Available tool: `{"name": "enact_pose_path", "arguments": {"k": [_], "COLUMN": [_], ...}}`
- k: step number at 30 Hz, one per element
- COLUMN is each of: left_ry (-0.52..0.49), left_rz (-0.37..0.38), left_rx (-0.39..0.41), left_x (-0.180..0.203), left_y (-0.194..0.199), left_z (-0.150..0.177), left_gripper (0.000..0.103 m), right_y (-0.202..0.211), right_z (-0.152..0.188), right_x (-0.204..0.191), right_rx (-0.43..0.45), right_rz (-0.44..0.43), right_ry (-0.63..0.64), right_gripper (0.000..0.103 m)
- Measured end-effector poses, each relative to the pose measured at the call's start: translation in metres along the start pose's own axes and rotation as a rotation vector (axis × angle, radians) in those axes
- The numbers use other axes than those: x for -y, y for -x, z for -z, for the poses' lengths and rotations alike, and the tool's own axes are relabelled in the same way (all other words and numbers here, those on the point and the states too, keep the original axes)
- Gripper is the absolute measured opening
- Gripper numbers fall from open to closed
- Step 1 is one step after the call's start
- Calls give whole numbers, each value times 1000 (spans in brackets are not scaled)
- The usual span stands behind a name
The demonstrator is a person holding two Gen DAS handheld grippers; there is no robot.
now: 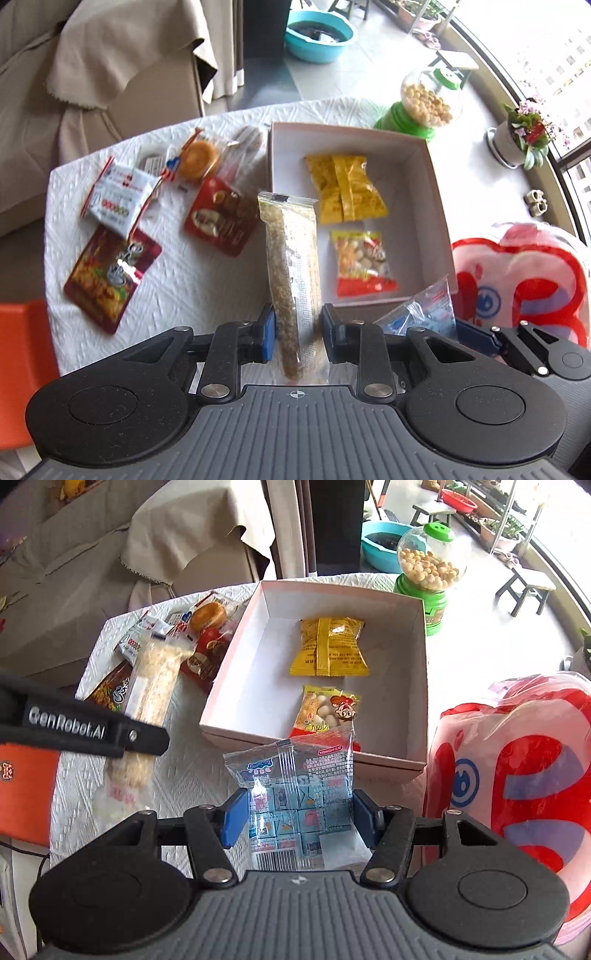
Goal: Organize snacks
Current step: 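Lower the bar and candy bag into the pink box and open both tools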
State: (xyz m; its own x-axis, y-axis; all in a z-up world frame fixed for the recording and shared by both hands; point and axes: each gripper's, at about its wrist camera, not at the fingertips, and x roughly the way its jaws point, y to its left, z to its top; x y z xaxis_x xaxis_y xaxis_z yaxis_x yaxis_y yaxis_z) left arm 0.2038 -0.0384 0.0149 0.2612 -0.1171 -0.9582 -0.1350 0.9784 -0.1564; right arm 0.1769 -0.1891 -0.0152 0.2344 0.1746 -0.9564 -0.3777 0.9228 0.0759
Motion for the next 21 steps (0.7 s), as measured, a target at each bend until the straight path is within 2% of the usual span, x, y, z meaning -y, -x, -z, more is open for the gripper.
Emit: {"name": "enact_pose_path", "arguments": {"k": [8, 13, 21], "left_ry": [-28, -5, 7], "left_rz": [1, 75, 100], "left_rx": [31, 10, 8], "left_x": [26, 30, 25], "left_y": [-21, -42, -49], "left_z": [-41, -56, -62], "left_gripper": [31, 31, 31], "right_y": [3, -4, -15], "right_z": [-35, -33, -28], "right_x": [26, 36, 39], "right_rx": [89, 74, 35], "right_rz": [41, 48, 43], "right_ry": [-12, -18, -46], "right_gripper": [60, 60, 60]}}
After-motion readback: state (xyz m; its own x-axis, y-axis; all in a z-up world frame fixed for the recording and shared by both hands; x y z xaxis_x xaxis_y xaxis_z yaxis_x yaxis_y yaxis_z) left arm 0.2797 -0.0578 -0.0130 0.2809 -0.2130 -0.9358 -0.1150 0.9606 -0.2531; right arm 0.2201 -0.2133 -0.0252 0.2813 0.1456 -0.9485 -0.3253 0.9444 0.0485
